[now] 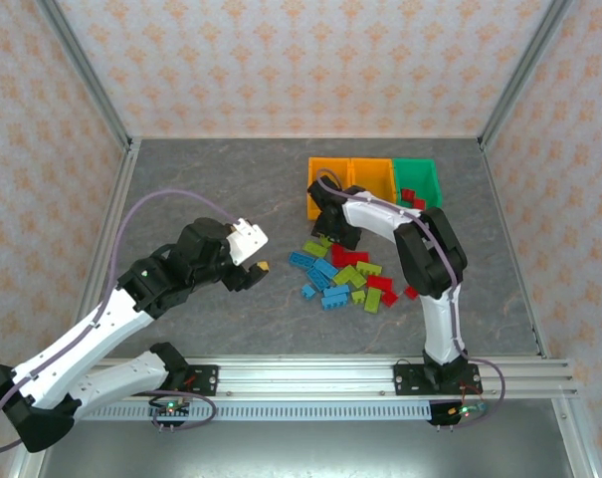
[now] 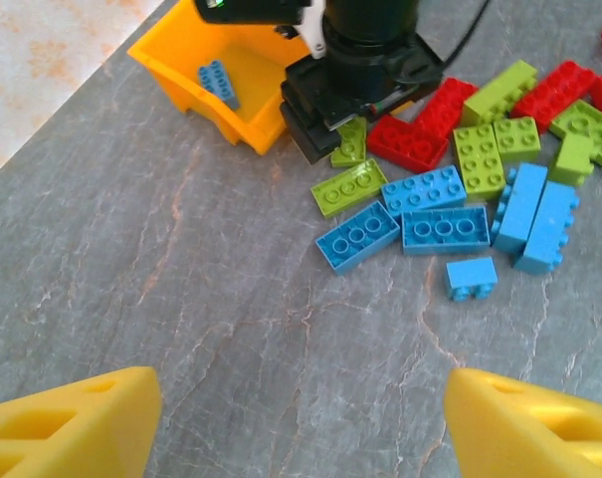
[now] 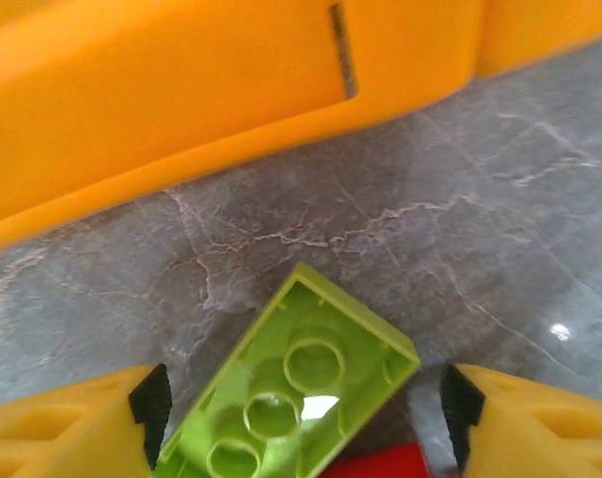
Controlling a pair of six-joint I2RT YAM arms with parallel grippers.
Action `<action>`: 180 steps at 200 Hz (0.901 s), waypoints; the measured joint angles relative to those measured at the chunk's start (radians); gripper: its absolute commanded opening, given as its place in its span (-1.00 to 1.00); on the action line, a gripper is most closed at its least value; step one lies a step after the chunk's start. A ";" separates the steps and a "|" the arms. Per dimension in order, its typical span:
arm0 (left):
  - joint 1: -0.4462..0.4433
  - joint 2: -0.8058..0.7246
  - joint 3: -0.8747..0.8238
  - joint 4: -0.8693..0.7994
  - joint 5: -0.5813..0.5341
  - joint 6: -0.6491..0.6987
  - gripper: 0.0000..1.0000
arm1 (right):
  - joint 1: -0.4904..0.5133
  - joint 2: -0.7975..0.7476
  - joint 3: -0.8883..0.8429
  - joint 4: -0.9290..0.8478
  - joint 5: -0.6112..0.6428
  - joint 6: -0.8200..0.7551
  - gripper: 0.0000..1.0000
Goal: Sort the legos into containers by color
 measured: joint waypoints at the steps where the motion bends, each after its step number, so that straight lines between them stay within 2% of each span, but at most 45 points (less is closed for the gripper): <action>1: 0.000 0.000 0.000 0.000 0.001 0.001 0.53 | 0.000 0.002 0.001 -0.001 0.000 -0.001 0.32; 37: 0.000 -0.005 -0.003 0.009 0.028 0.026 0.54 | 0.002 0.014 0.018 -0.035 0.023 0.016 -0.11; 91: 0.000 -0.019 -0.016 0.019 0.028 0.040 0.62 | 0.010 0.011 0.020 -0.014 0.035 -0.012 -0.48; 122: 0.000 -0.041 -0.027 0.031 0.029 0.044 0.73 | 0.044 -0.010 0.012 0.037 0.035 -0.062 -0.51; 127: 0.000 -0.044 -0.029 0.031 0.029 0.044 0.77 | 0.050 -0.022 0.005 0.045 0.035 -0.071 -0.59; 134: 0.000 -0.048 -0.029 0.031 0.029 0.043 0.82 | 0.057 -0.046 -0.008 0.053 0.035 -0.083 -0.60; 153: 0.000 -0.058 -0.034 0.035 0.030 0.044 0.99 | 0.072 -0.176 -0.098 0.111 0.077 -0.114 -0.59; 180: 0.000 -0.061 -0.042 0.039 0.032 0.044 1.00 | 0.060 -0.419 -0.230 0.179 0.225 -0.189 -0.50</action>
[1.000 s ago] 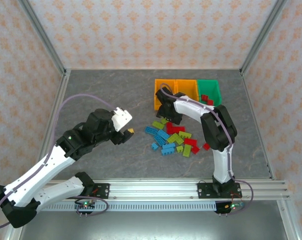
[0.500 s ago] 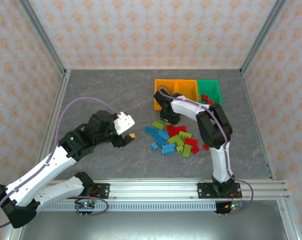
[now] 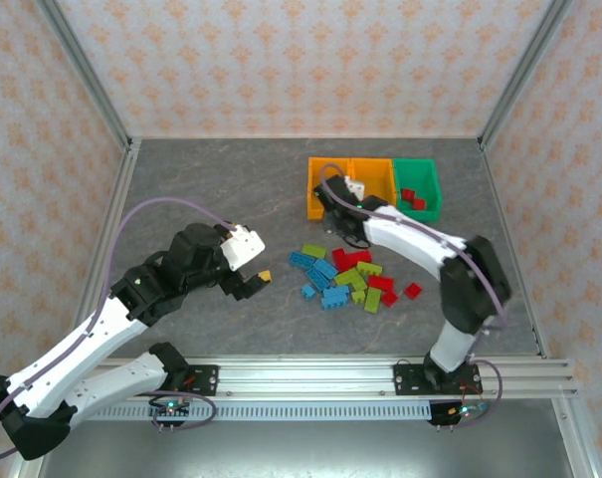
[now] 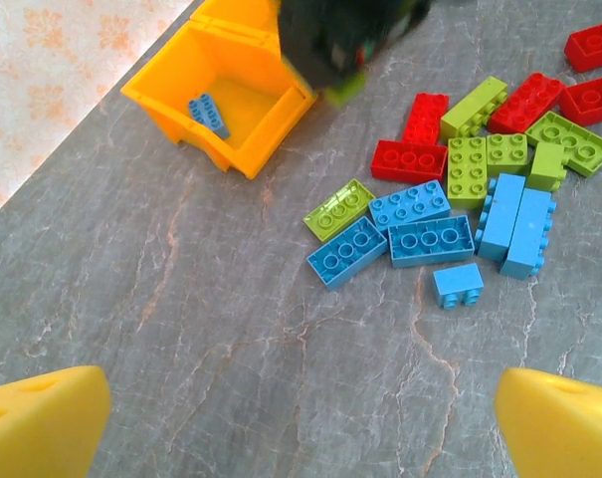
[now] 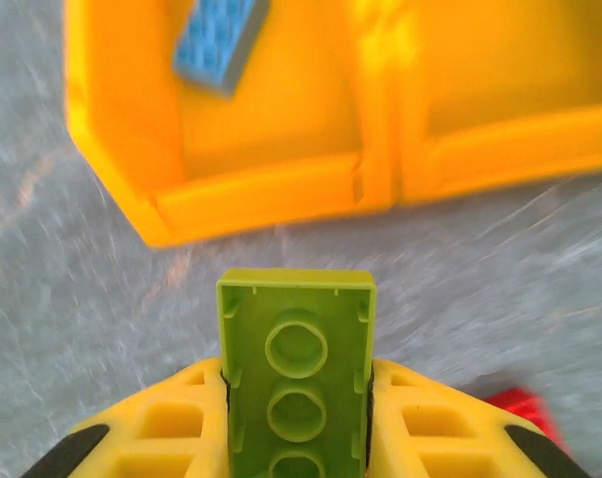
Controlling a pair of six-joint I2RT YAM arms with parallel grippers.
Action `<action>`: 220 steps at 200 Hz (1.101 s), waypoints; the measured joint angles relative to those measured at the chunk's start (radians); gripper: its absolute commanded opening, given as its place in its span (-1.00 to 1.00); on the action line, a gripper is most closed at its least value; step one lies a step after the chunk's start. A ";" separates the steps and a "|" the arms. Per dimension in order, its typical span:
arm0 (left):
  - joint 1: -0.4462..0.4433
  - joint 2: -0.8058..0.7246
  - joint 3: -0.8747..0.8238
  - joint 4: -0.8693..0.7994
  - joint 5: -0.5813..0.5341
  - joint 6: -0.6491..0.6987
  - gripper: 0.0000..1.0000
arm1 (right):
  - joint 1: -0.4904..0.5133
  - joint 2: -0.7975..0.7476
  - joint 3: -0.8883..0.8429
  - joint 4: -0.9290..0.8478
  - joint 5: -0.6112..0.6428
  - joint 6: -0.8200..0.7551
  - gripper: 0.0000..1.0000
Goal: Sort the legos into containers by color
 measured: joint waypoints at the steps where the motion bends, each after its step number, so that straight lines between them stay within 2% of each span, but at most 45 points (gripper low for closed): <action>1: 0.000 0.000 0.000 0.000 0.000 0.000 1.00 | -0.002 -0.005 -0.001 0.002 0.003 -0.003 -0.50; 13: 0.000 0.002 0.000 0.000 0.000 0.000 1.00 | -0.037 -0.057 -0.005 0.037 0.043 -0.063 -0.51; 27: 0.000 0.006 0.000 0.000 0.000 0.000 1.00 | -0.103 -0.049 0.023 0.063 0.058 -0.132 -0.54; 64: 0.000 0.010 -0.001 0.003 0.000 0.000 1.00 | -0.284 0.223 0.246 0.062 0.000 -0.279 -0.50; 84: 0.002 0.010 -0.003 0.008 -0.001 0.000 1.00 | -0.325 0.369 0.370 0.033 -0.043 -0.312 -0.34; 101: 0.002 0.008 -0.011 0.014 -0.003 0.000 1.00 | -0.345 0.446 0.447 0.001 -0.081 -0.334 -0.09; 128: 0.002 0.009 -0.018 0.014 -0.006 0.000 1.00 | -0.356 0.474 0.505 -0.050 -0.109 -0.339 0.02; 157: 0.003 0.021 -0.018 0.018 -0.016 -0.003 1.00 | -0.354 0.423 0.494 -0.071 -0.124 -0.338 0.04; 177: 0.003 0.047 -0.016 0.021 -0.049 -0.037 1.00 | -0.353 0.308 0.414 -0.085 -0.144 -0.324 0.04; 204: 0.003 0.146 0.073 -0.021 -0.141 -0.235 1.00 | -0.336 0.039 0.225 -0.088 -0.196 -0.295 0.05; 220: 0.003 0.210 0.131 -0.019 -0.161 -0.400 1.00 | -0.294 -0.159 0.109 -0.091 -0.231 -0.270 0.18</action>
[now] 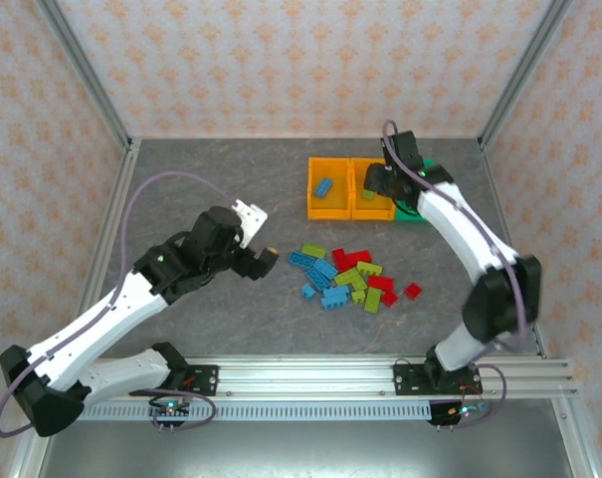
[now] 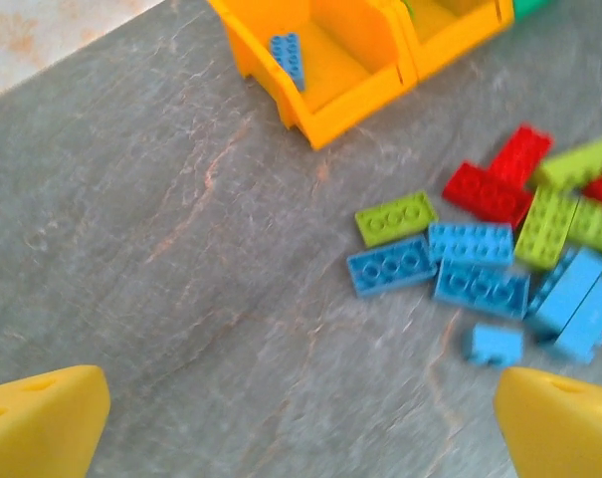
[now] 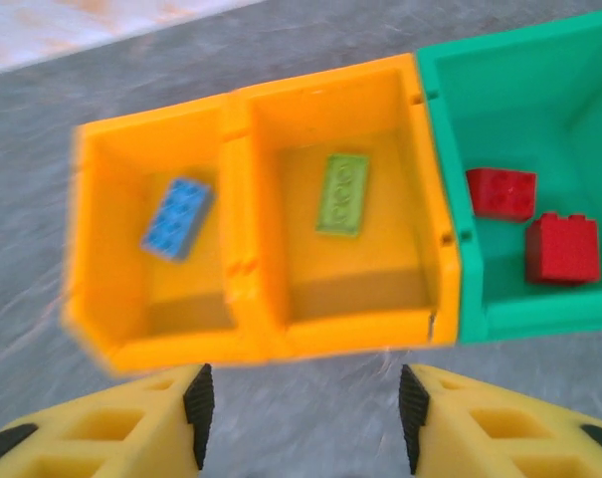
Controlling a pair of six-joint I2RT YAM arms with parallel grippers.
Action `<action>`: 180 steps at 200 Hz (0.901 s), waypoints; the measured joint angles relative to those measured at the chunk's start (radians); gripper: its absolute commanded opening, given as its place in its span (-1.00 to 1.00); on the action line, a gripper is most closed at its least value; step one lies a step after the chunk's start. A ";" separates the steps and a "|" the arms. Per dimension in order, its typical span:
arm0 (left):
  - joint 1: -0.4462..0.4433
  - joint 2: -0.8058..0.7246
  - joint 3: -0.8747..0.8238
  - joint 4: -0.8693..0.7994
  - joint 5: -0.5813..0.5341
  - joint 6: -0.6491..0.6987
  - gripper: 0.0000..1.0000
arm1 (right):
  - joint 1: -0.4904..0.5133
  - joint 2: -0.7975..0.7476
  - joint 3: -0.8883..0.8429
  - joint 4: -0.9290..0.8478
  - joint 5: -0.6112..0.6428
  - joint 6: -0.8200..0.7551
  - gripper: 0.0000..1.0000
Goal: Sort the legos into containers by color
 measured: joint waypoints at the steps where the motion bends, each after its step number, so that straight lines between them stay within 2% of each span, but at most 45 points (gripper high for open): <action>1: 0.000 0.002 0.002 0.002 0.000 -0.007 1.00 | 0.005 -0.015 -0.010 0.001 -0.004 -0.001 0.19; 24: 0.000 0.089 0.008 0.043 0.011 -0.249 0.96 | 0.076 -0.246 -0.135 -0.008 -0.077 0.047 0.43; 45: 0.000 0.233 0.024 0.060 0.018 -0.478 0.90 | 0.082 -0.375 -0.225 -0.021 -0.127 0.099 0.62; 75: 0.000 0.478 0.101 0.064 0.056 -0.749 0.81 | 0.081 -0.423 -0.278 -0.074 -0.156 0.135 0.81; 107: 0.000 0.627 0.109 0.091 0.144 -1.020 0.65 | 0.081 -0.422 -0.293 -0.101 -0.159 0.154 0.83; 130: -0.001 0.698 0.134 0.084 0.162 -1.133 0.63 | 0.081 -0.422 -0.307 -0.100 -0.169 0.170 0.83; 158: -0.001 0.765 0.209 0.084 0.166 -1.186 0.61 | 0.081 -0.419 -0.309 -0.100 -0.175 0.177 0.83; 180: -0.001 0.799 0.236 0.089 0.170 -1.225 0.35 | 0.081 -0.418 -0.309 -0.100 -0.174 0.179 0.83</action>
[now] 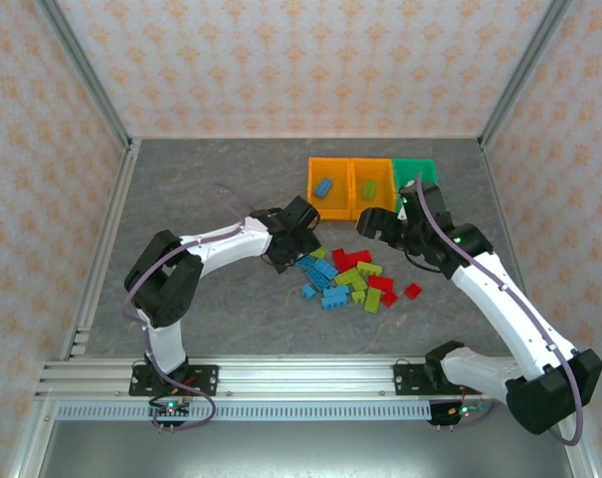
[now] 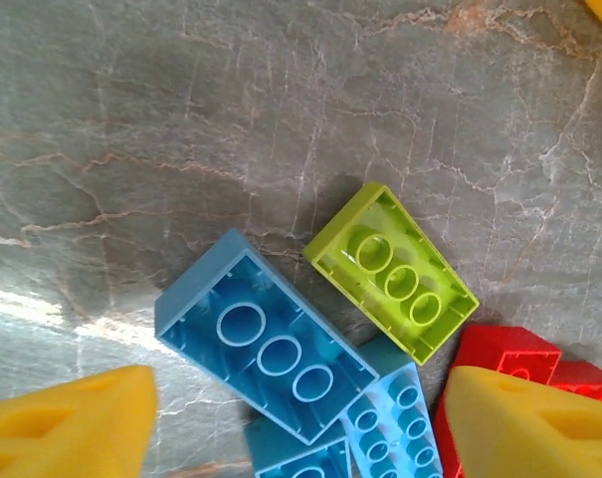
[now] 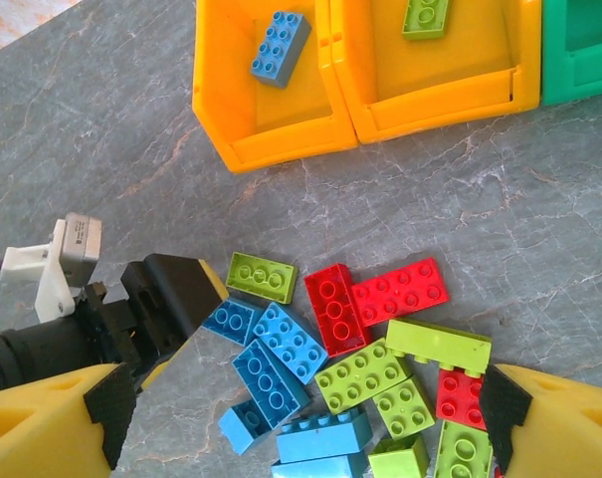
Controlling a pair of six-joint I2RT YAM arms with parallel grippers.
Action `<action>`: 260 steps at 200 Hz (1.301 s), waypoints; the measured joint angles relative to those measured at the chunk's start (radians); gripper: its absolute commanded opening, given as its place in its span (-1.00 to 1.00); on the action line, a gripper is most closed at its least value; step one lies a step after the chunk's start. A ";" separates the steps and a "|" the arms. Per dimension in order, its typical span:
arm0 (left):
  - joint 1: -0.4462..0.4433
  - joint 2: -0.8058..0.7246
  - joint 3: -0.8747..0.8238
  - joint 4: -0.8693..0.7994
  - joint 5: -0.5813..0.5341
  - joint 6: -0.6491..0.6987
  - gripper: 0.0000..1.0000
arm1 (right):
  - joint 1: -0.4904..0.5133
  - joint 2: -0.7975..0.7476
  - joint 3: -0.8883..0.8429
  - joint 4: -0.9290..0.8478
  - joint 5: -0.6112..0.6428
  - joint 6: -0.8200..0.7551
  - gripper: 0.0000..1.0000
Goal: Sort the legos into containers by color
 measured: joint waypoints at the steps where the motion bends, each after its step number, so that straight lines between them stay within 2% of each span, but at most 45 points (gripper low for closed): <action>1: 0.000 0.001 0.000 0.000 0.000 -0.002 0.35 | 0.000 0.000 0.000 0.000 0.000 0.000 0.83; 95: 0.000 0.085 0.010 -0.031 0.018 -0.021 0.18 | 0.000 -0.014 -0.005 -0.006 0.000 0.035 0.83; 108: 0.001 0.085 0.010 -0.033 0.018 -0.015 0.04 | 0.000 -0.014 -0.005 -0.006 0.000 0.039 0.83; 126: 0.007 0.085 0.005 -0.049 0.019 0.005 -0.30 | 0.000 -0.014 -0.005 -0.006 0.001 0.045 0.83; 159: 0.023 0.064 -0.021 -0.050 0.039 0.045 -0.67 | 0.000 -0.014 -0.005 -0.007 0.008 0.058 0.83; 179: 0.029 0.034 -0.045 -0.047 0.040 0.077 -0.82 | 0.000 -0.014 -0.005 -0.006 0.000 0.059 0.83; 206: 0.026 -0.041 -0.036 -0.061 0.031 0.159 -0.84 | 0.001 -0.023 -0.024 0.016 -0.074 0.057 0.83; 233: 0.004 -0.083 0.139 -0.089 -0.018 0.287 -0.84 | 0.015 -0.029 -0.042 0.034 -0.124 0.058 0.83; 260: 0.005 0.042 0.506 -0.112 -0.092 0.432 -0.83 | 0.018 -0.033 -0.047 0.045 -0.126 0.062 0.83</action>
